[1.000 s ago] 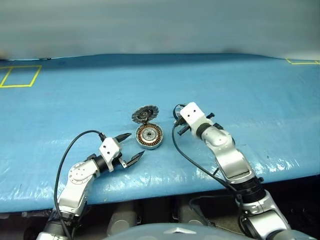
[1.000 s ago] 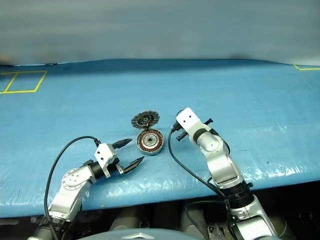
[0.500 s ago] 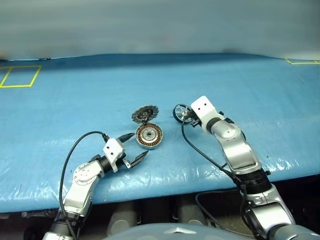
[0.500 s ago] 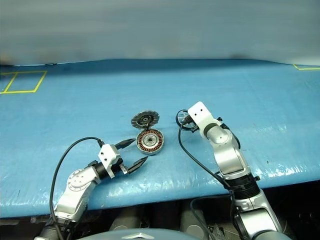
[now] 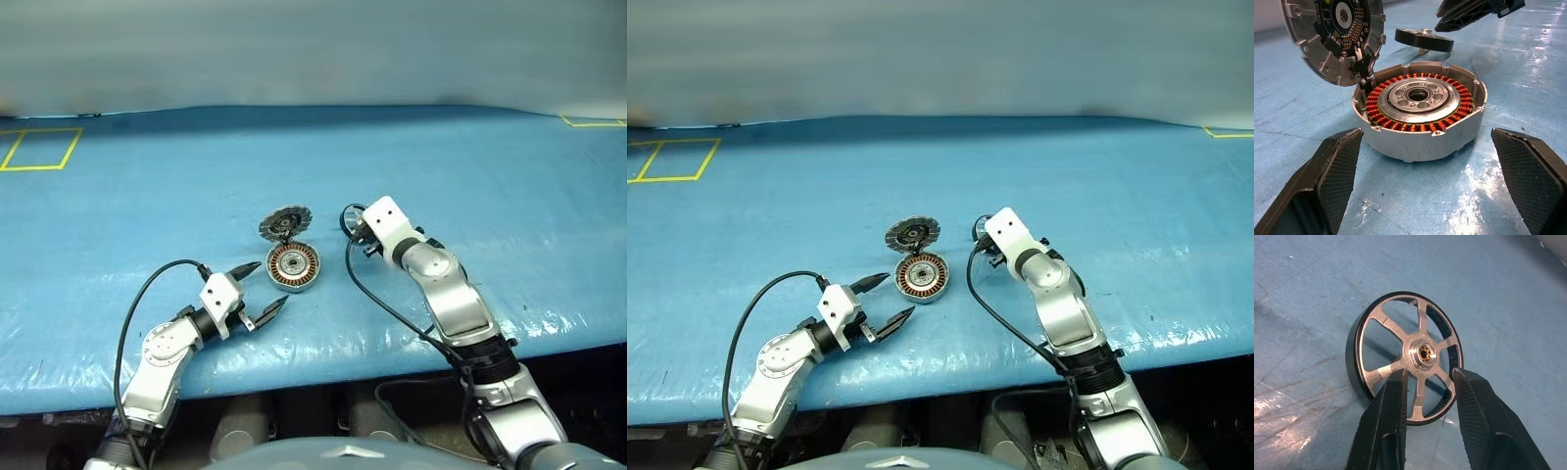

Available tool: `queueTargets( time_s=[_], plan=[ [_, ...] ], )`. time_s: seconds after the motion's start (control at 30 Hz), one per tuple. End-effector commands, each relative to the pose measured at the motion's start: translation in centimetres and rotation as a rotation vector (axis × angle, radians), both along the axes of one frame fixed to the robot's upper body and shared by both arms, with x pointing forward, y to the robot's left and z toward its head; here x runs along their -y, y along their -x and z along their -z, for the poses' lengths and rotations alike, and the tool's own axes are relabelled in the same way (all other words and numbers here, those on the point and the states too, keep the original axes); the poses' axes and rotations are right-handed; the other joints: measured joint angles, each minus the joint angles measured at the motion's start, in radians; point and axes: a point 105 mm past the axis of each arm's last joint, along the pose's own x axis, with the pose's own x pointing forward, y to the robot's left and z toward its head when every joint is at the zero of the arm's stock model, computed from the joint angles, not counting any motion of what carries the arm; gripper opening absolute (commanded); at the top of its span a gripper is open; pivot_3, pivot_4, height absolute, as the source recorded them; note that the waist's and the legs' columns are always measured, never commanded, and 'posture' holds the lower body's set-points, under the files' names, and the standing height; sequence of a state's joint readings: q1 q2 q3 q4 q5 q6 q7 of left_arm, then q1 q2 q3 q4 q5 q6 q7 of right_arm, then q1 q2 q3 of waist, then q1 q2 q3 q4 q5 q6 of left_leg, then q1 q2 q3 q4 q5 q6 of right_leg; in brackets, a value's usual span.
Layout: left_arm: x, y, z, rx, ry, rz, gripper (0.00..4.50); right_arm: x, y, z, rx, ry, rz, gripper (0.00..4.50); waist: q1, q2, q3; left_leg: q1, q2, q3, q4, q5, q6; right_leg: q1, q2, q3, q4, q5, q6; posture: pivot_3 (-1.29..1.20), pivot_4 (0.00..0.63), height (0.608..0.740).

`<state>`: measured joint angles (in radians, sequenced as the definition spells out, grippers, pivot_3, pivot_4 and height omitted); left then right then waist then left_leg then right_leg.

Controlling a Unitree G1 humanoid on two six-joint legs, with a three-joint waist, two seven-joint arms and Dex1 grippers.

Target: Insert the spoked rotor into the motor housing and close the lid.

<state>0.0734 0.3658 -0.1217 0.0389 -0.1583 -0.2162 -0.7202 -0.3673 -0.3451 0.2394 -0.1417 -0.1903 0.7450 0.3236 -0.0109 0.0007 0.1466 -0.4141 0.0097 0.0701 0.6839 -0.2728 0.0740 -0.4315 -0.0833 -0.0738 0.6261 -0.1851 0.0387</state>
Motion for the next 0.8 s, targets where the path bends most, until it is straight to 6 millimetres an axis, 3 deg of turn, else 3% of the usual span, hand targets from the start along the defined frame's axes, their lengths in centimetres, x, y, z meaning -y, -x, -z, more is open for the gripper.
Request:
queueTargets(
  time_s=[0.03,0.47,0.57,0.67,0.8],
  plan=[
    [-0.3,-0.1,-0.7,0.041,-0.008,-0.006,4.5,0.1,-0.1,-0.2,0.019,0.015,0.012,1.54,0.0,0.0,0.0,0.0,0.0,0.0,0.0,0.0,0.0,0.0,0.0,0.0,0.0,0.0,0.0,0.0,0.15,0.74],
    [-0.4,0.0,-0.6,0.043,-0.011,-0.011,4.5,-0.4,0.1,1.5,-0.051,-0.009,0.014,1.54,0.0,0.0,0.0,0.001,0.0,0.0,0.0,0.0,0.0,0.001,0.0,0.0,0.0,0.0,0.0,0.0,0.15,0.74],
    [-0.4,0.0,-0.6,0.045,-0.013,-0.013,4.5,-0.2,0.0,1.5,-0.051,-0.03,0.033,0.96,0.0,0.0,0.0,0.002,0.0,0.0,0.0,0.0,0.0,0.001,0.001,0.0,0.0,0.0,0.0,0.0,0.15,0.74],
    [-0.5,0.0,-0.7,0.046,-0.015,-0.012,4.5,-0.3,0.0,1.5,-0.049,-0.05,0.046,0.01,0.0,0.0,0.0,0.001,0.0,0.0,0.0,0.0,0.0,0.001,0.001,0.001,0.0,0.0,0.0,0.0,0.15,0.74],
    [-0.5,-0.1,-0.7,0.045,-0.017,-0.009,4.5,-0.4,0.2,1.5,-0.053,-0.078,0.052,0.01,0.0,0.0,0.0,0.001,0.0,0.0,0.0,0.0,0.0,0.001,0.001,0.001,0.0,0.0,0.0,0.0,0.15,0.74]
  ],
)
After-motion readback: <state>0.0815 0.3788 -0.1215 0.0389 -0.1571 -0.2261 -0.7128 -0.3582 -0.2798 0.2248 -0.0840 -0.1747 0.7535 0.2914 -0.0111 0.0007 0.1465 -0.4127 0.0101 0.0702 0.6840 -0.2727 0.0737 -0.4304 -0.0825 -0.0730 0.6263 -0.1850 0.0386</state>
